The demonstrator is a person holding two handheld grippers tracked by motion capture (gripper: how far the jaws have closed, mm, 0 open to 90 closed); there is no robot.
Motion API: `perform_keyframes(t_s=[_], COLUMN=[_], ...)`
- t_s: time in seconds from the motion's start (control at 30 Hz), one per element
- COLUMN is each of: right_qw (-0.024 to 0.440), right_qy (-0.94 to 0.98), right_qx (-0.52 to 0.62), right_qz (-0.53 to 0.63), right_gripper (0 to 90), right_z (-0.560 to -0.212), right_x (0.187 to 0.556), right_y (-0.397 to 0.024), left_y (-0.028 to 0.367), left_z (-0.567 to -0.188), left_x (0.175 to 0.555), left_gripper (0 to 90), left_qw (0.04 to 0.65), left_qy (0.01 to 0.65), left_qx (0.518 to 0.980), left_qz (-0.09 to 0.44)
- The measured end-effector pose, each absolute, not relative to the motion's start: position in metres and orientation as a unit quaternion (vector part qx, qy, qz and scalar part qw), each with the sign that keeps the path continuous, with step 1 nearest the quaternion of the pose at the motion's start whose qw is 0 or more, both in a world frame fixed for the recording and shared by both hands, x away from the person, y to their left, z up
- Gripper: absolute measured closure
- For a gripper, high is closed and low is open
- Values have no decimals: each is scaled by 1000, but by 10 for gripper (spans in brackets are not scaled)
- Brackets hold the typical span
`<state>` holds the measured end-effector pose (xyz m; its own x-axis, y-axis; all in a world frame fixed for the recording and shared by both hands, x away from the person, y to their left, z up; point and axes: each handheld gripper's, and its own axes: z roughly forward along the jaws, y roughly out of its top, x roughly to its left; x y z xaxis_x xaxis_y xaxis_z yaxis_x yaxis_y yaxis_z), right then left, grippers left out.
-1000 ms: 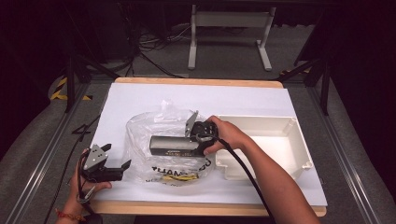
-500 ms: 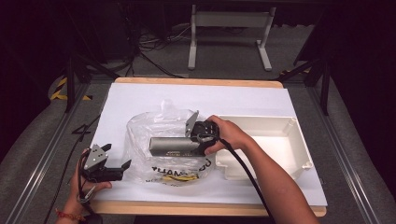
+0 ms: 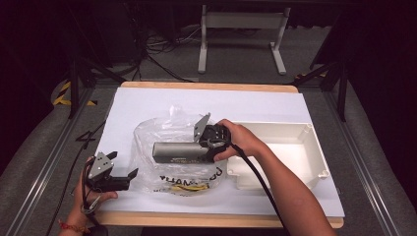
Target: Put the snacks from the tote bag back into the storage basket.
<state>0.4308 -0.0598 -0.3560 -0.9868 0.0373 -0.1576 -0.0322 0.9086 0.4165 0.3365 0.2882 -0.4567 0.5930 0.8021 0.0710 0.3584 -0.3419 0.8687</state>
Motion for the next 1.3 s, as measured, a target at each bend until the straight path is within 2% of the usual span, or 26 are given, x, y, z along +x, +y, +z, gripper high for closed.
perform_keyframes(t_s=[0.8,0.97,1.3], right_qw=[109,126,131], right_qy=[959,957,957], right_qx=[-7,-6,9], right_qz=[260,260,258], right_gripper=[431,431,430], right_z=[-314,-305,-303], right_x=[420,418,420], right_y=[-92,-103,-122], left_y=[288,288,288], left_z=[-457,-457,-457], left_x=[337,337,337], left_gripper=[54,54,54], left_qw=[434,436,438], left_qy=[375,376,374], left_qx=[779,778,778], left_qz=[252,252,252])
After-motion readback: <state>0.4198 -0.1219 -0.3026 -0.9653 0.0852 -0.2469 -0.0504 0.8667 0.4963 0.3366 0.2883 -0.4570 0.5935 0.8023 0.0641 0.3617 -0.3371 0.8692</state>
